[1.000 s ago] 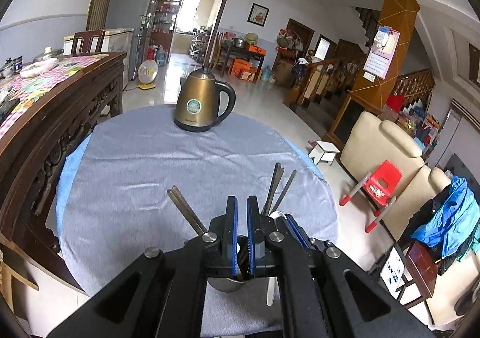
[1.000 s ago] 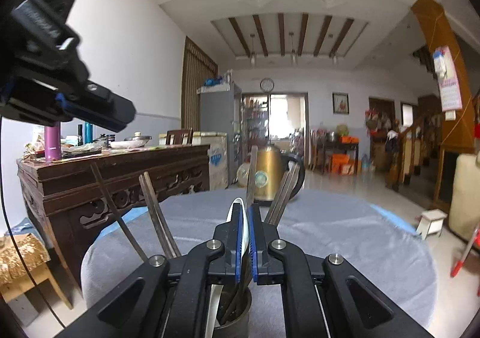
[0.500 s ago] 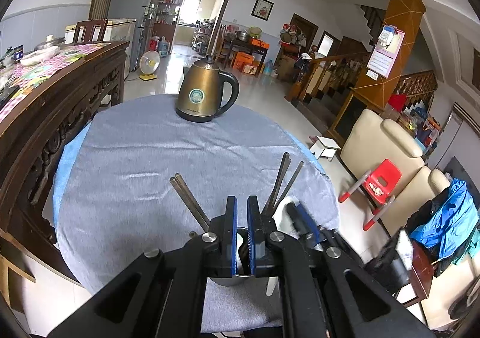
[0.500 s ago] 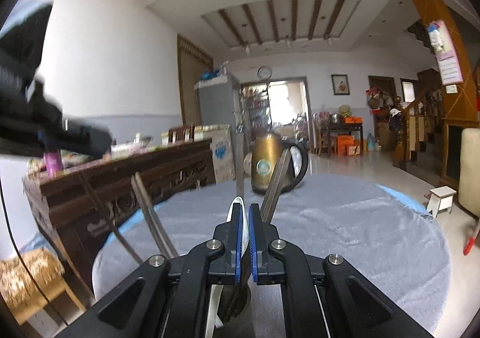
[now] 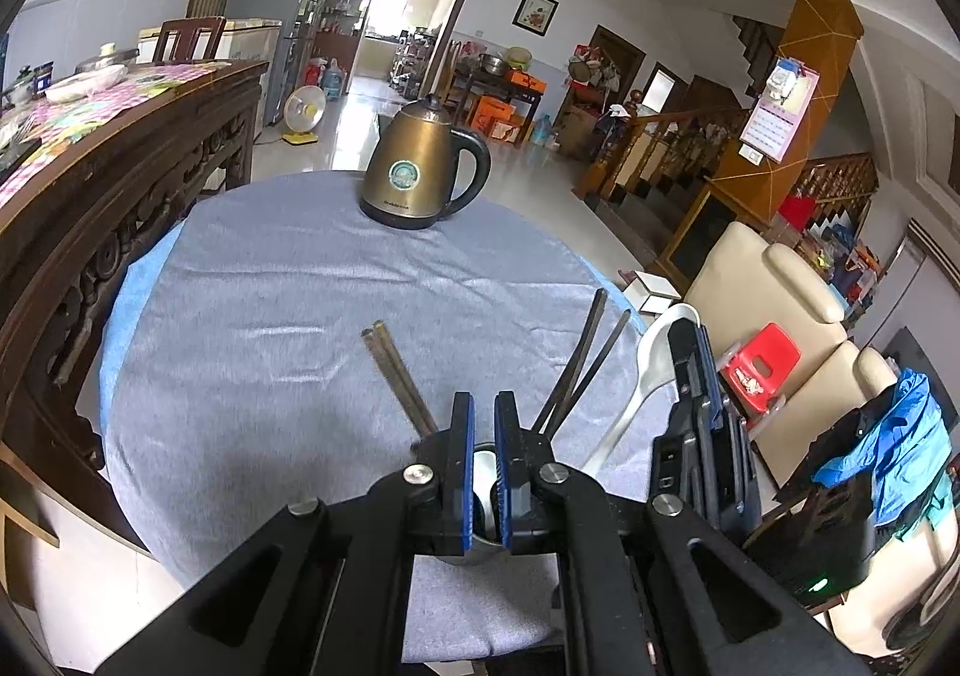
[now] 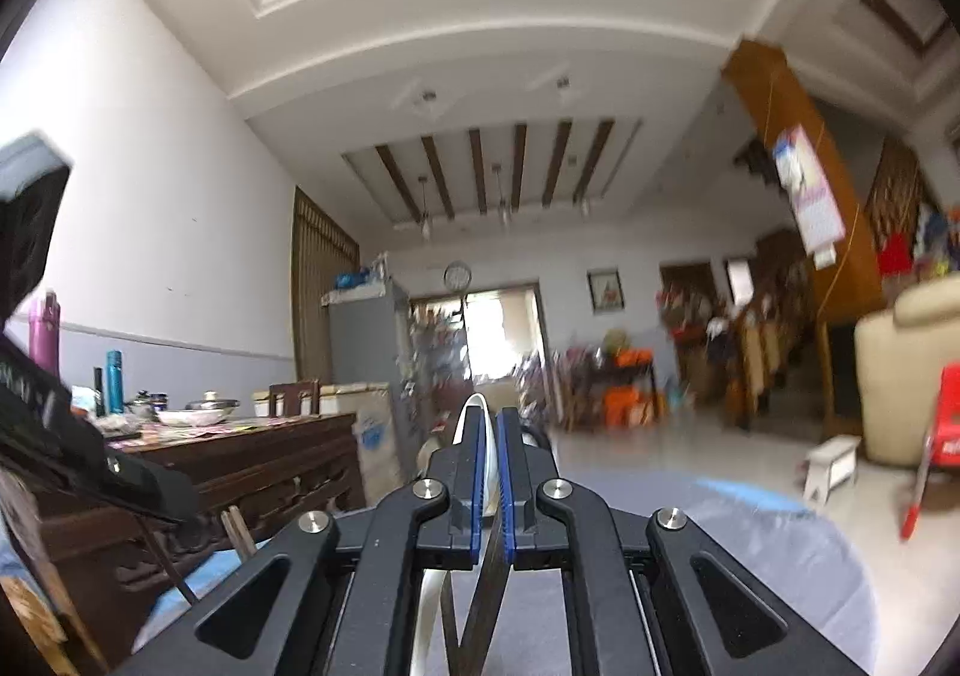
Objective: Organize utensils
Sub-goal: 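Open both grippers to release the spoon and chopstick in the cup, then withdraw both grippers up and away from the cup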
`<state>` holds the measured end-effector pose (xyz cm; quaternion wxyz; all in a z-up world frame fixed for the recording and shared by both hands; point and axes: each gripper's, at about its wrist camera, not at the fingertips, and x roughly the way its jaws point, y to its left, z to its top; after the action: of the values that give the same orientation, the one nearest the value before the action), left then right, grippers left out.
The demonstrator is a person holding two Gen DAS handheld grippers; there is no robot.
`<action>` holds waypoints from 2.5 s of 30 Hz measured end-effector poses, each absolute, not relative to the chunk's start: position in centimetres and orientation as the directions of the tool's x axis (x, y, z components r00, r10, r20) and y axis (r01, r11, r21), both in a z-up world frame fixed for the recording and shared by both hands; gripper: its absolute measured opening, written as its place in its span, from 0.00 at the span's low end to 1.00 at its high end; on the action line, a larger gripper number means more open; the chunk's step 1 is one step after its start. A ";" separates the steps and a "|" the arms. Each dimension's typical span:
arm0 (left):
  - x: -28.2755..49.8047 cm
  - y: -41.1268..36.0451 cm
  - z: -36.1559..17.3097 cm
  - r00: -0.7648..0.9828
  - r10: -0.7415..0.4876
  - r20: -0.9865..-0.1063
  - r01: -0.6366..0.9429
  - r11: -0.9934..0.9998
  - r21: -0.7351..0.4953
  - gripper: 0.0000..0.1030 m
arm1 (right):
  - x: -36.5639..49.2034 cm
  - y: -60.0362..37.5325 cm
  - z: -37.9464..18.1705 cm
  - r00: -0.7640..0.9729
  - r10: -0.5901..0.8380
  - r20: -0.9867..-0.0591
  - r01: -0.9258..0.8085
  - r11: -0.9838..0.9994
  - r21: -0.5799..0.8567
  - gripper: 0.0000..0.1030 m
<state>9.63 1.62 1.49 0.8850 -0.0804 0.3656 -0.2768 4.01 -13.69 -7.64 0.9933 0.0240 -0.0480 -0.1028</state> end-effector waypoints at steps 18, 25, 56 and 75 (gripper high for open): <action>9.7 2.3 1.3 0.600 -0.523 -0.606 0.397 0.852 -0.342 0.06 | 4.0 -13.0 -11.0 0.993 -0.113 -0.042 0.112 0.994 -0.015 0.27; 8.5 2.2 1.1 0.604 -0.479 -0.637 0.381 0.876 -0.298 0.52 | 3.1 -14.5 -8.8 0.989 -0.099 -0.109 0.100 0.995 0.007 0.37; 5.0 0.2 1.2 0.791 -0.011 -0.612 0.145 0.975 0.171 0.80 | -1.0 -19.4 -2.9 0.894 -0.078 -0.441 0.132 0.987 0.093 0.79; 11.3 2.2 -8.8 0.661 0.068 -0.747 0.108 0.977 0.184 0.85 | 4.4 -23.2 -8.0 0.745 -0.137 -0.653 0.240 0.968 0.072 0.79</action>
<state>11.28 2.20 -8.78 0.9052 0.1068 0.4113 -0.0111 4.39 -23.15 -7.97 0.9311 0.0759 0.3422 -0.1012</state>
